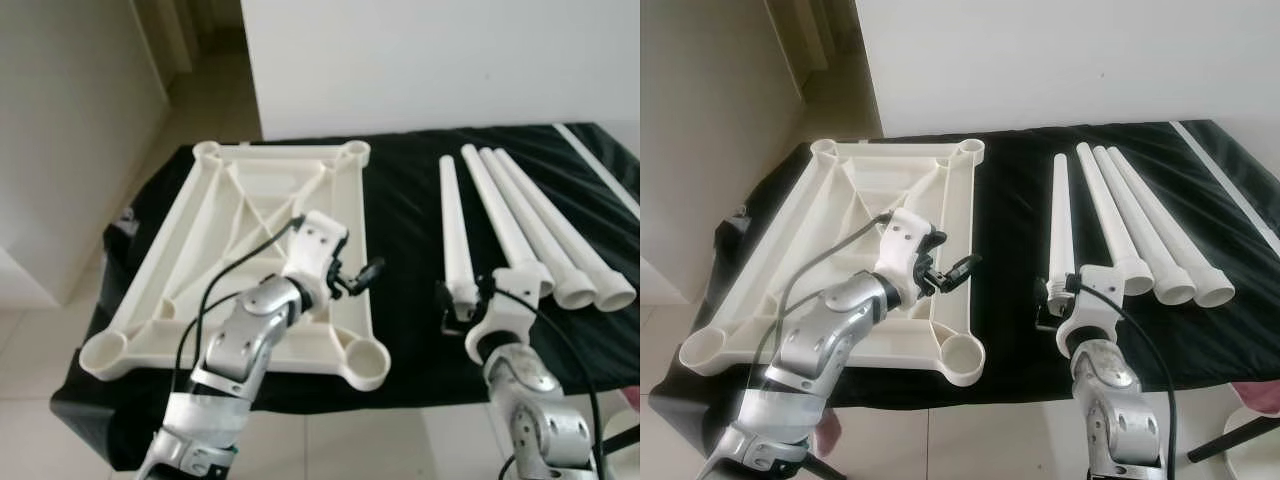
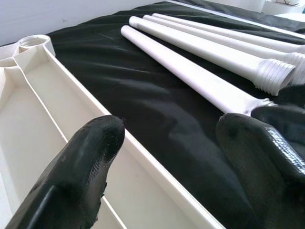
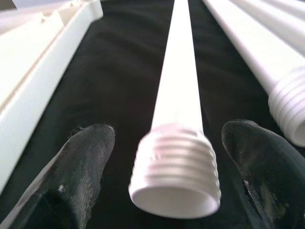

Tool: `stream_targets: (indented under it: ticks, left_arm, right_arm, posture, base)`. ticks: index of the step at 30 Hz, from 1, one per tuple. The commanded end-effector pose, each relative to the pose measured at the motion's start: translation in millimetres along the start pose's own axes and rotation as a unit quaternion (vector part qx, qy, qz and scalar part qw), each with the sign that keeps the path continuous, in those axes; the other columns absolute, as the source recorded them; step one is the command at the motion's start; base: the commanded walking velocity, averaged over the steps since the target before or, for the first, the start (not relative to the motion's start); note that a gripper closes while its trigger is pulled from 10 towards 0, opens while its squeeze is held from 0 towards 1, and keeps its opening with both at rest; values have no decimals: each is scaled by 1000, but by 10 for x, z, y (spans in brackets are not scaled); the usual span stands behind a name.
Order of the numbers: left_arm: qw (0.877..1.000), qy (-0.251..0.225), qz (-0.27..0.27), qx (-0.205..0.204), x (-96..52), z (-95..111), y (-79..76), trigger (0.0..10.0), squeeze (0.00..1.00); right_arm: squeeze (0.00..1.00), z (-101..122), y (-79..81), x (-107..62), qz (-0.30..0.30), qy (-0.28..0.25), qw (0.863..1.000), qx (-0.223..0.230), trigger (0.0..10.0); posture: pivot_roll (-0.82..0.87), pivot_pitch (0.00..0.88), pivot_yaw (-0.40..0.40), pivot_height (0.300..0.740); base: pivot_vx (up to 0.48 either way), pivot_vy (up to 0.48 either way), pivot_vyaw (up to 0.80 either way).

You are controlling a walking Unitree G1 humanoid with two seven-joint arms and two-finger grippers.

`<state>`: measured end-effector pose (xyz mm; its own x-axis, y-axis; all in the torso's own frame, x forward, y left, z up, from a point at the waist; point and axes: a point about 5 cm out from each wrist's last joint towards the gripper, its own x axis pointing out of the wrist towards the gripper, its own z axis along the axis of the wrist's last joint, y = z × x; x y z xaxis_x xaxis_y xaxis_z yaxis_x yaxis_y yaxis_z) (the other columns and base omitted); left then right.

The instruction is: Building children table

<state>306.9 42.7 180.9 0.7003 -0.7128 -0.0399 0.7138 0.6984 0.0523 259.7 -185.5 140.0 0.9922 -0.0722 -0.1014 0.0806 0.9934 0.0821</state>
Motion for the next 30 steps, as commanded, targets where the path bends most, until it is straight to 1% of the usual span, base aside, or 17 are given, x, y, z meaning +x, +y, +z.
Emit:
stream_targets:
  ticks: [1,2,4,7,9,12,13,14,16,17,19,22,23,25,27,29,30]
  left_arm:
    - [1000,7,16,4,6,-1,42,10000,0]
    - [1000,7,16,4,6,-1,42,10000,0]
    - [1000,5,14,3,13,5,29,10000,0]
    - [1000,-1,-3,14,22,26,-19,10000,0]
    - [1000,-4,-10,19,22,34,-36,10000,0]
    - [998,-10,-63,18,-12,44,-143,10000,0]
    - [998,-10,-63,18,-12,44,-143,10000,0]
    - [997,-13,-79,21,-28,50,-176,10000,0]
    - [992,-21,-124,24,-87,61,-260,10000,0]
    - [992,-21,-124,24,-87,61,-260,10000,0]
    - [987,-22,-158,22,-133,64,-320,10000,0]
    - [975,-22,-219,30,-221,75,-416,10000,0]
    - [975,-22,-219,30,-221,75,-416,10000,0]
    - [971,-18,-235,37,-236,75,-441,10000,0]
    - [971,-20,-236,40,-236,83,-445,10000,0]
    - [972,-23,-231,39,-226,110,-451,10000,0]
    - [972,-23,-231,39,-226,110,-451,10000,0]
  right_arm:
    - [0,54,27,12,5,-7,1000,0,10000]
    - [0,54,27,12,5,-7,1000,0,10000]
    - [0,125,36,108,7,-12,1000,0,10000]
    - [0,158,-62,251,-18,1,1000,18,10000]
    - [0,161,-87,280,-21,5,999,26,10000]
    - [0,181,-166,399,-27,22,999,27,10000]
    - [0,181,-166,399,-27,22,999,27,10000]
    - [0,195,-182,432,-27,24,999,30,10000]
    - [0,245,-229,539,-35,25,999,30,10000]
    - [0,245,-229,539,-35,25,999,30,10000]
    - [0,274,-255,621,-41,32,998,30,10000]
    - [0,320,-248,753,-34,42,998,17,10000]
    - [0,320,-248,753,-34,42,998,17,10000]
    - [0,348,-237,820,-30,39,999,15,10000]
    - [0,372,-220,855,-23,32,999,23,10000]
    - [0,381,-194,933,-25,43,998,26,10000]
    - [0,381,-194,933,-25,43,998,26,10000]
  posture:
    - [22,0,63,740]
    - [22,0,63,740]
    - [21,0,66,740]
    - [24,0,65,740]
    - [26,0,64,740]
    - [36,0,56,740]
    - [36,0,56,740]
    - [38,0,54,740]
    - [45,0,49,740]
    - [45,0,49,740]
    - [45,0,49,740]
    - [49,0,48,740]
    - [49,0,48,740]
    - [51,0,47,740]
    - [52,0,48,740]
    - [56,0,46,740]
    - [56,0,46,740]
  base:
    - [0,0,0]
    - [0,0,0]
    - [0,0,0]
    - [0,0,0]
    - [0,0,0]
    - [0,0,0]
    - [0,0,0]
    - [0,0,0]
    - [0,0,0]
    - [0,0,0]
    - [0,0,0]
    - [0,0,0]
    - [0,0,0]
    - [0,0,0]
    - [0,0,0]
    - [0,0,0]
    - [0,0,0]
